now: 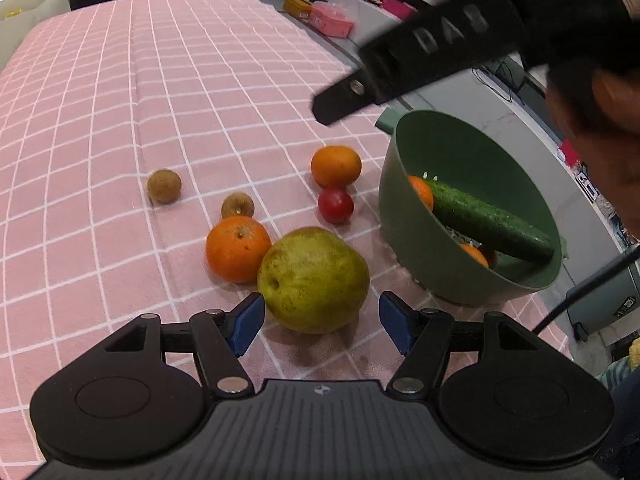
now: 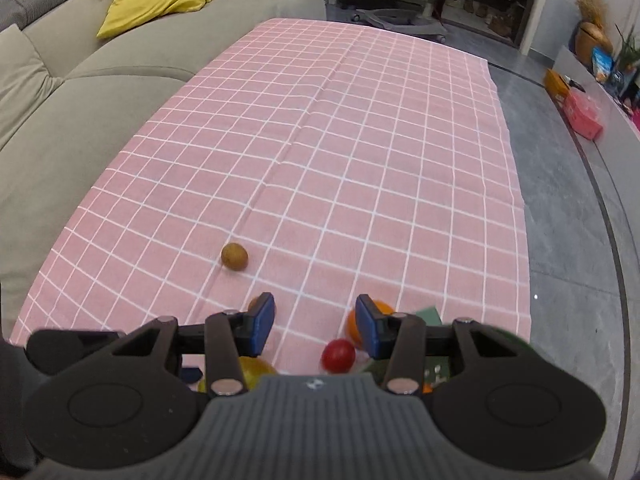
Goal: Organize fruits
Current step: 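Move both tools back toward the pear and kiwis on the table, then grasp the green pear with the left tool while the right tool grasps a kiwi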
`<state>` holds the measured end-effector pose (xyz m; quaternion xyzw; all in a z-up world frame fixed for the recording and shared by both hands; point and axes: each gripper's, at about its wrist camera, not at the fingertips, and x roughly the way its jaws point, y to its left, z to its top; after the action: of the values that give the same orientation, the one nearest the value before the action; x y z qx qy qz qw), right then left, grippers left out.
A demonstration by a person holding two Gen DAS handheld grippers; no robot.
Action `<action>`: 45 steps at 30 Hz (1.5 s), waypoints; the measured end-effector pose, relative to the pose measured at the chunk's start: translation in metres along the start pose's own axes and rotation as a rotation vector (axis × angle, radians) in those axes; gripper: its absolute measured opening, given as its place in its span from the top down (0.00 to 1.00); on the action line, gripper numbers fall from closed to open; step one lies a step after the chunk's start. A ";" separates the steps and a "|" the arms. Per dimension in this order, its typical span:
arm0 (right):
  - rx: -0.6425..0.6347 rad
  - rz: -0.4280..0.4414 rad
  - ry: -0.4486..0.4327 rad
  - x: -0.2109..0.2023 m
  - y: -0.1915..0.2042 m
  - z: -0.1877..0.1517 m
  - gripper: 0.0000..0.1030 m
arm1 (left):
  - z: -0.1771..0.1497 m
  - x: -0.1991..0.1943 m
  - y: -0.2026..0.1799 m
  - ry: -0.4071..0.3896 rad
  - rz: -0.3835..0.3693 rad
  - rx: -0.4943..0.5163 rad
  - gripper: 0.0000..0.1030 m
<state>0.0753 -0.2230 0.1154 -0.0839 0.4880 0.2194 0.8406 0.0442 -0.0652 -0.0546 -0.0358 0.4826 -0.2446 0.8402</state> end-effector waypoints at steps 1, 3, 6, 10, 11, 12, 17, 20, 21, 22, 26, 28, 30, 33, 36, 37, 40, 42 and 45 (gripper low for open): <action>-0.006 0.003 0.007 0.004 0.001 0.003 0.59 | 0.000 0.002 0.000 0.000 0.001 -0.007 0.24; -0.017 0.017 0.033 0.014 0.004 0.008 0.59 | 0.000 0.004 0.001 -0.008 0.003 -0.031 0.23; -0.001 0.054 0.095 0.036 0.005 0.013 0.59 | 0.001 0.008 0.005 -0.023 -0.003 -0.076 0.22; 0.021 0.090 0.174 0.066 0.004 0.019 0.59 | -0.002 0.017 0.015 -0.017 -0.054 -0.163 0.22; 0.025 0.098 0.191 0.073 0.005 0.020 0.59 | -0.002 0.018 0.016 -0.020 -0.061 -0.175 0.22; 0.029 0.107 0.208 0.079 0.006 0.020 0.59 | -0.003 0.018 0.016 -0.025 -0.063 -0.180 0.22; 0.049 0.131 0.278 0.103 0.008 0.019 0.60 | -0.003 0.018 0.016 -0.049 -0.062 -0.189 0.22; 0.070 0.151 0.293 0.108 0.010 0.018 0.64 | -0.006 0.018 0.019 -0.050 -0.080 -0.210 0.22; 0.075 0.156 0.295 0.109 0.010 0.019 0.65 | -0.006 0.018 0.020 -0.051 -0.083 -0.213 0.23; 0.079 0.159 0.297 0.110 0.011 0.019 0.66 | -0.006 0.017 0.021 -0.052 -0.087 -0.213 0.24; 0.085 0.171 0.305 0.112 0.015 0.019 0.71 | -0.008 0.015 0.022 -0.051 -0.090 -0.211 0.26; 0.087 0.180 0.310 0.114 0.016 0.020 0.78 | -0.009 0.013 0.023 -0.051 -0.091 -0.213 0.26; 0.089 0.184 0.315 0.117 0.018 0.020 0.79 | -0.006 0.017 0.023 -0.048 -0.092 -0.215 0.26; 0.089 0.182 0.318 0.120 0.020 0.021 0.80 | -0.006 0.014 0.025 -0.043 -0.092 -0.216 0.26; 0.091 0.184 0.318 0.122 0.021 0.022 0.80 | -0.004 0.014 0.024 -0.040 -0.089 -0.210 0.26; 0.092 0.185 0.319 0.123 0.021 0.022 0.80 | -0.004 0.014 0.023 -0.039 -0.089 -0.208 0.26; 0.090 0.184 0.316 0.121 0.019 0.022 0.80 | -0.003 0.015 0.021 -0.034 -0.086 -0.200 0.27; 0.091 0.186 0.313 0.120 0.019 0.022 0.80 | -0.002 0.015 0.020 -0.032 -0.078 -0.195 0.27; 0.092 0.191 0.305 0.115 0.018 0.021 0.80 | 0.000 0.013 0.017 -0.028 -0.071 -0.186 0.27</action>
<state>0.1331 -0.1669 0.0294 -0.0311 0.6252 0.2606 0.7350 0.0558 -0.0558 -0.0705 -0.1342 0.4899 -0.2277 0.8308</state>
